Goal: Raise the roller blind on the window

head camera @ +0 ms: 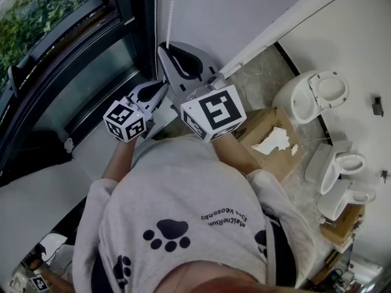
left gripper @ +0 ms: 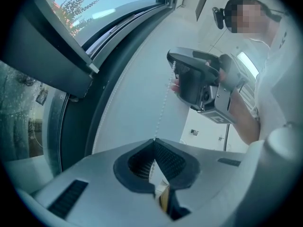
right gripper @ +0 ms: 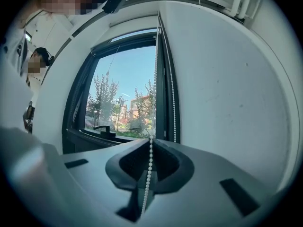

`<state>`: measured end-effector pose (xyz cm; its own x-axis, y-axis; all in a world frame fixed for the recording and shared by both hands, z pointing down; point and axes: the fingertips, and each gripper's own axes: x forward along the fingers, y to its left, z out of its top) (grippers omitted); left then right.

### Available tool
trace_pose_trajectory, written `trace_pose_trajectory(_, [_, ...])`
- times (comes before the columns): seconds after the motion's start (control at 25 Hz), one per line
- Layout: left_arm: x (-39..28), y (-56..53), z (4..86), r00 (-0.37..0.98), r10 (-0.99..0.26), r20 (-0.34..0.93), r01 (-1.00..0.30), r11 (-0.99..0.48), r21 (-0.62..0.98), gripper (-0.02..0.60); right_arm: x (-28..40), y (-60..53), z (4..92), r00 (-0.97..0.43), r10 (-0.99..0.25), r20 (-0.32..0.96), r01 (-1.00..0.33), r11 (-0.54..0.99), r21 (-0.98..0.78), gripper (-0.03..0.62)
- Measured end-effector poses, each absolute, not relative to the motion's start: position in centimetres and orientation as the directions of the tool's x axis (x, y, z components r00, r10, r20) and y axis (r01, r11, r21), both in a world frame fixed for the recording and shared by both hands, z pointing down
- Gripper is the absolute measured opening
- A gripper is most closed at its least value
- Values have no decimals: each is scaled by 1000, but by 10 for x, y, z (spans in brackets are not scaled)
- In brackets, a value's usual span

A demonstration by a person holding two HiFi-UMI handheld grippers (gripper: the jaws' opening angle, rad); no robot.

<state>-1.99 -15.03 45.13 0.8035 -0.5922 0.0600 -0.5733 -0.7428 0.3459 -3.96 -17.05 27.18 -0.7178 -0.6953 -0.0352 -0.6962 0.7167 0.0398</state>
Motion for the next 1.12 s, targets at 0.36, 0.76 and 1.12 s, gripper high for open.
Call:
trace_pose_trajectory(0.36, [-21,-147,475,798,-592,112,-589,-728,351,9,-42,-173,296,-715,-699,7,-698,715,44,20])
trace_pose_trajectory(0.76, [-26,-141,510,787,-587,193,-612,-699,370,11,-42,-175,333,-707,-704,71,-704,710,34,20])
trace_pose_trajectory(1.12, [-29,-135,529,774,-581,251,-632,-690,353,13,-43,-176,355,-701,-707,99,-709,705,21,20])
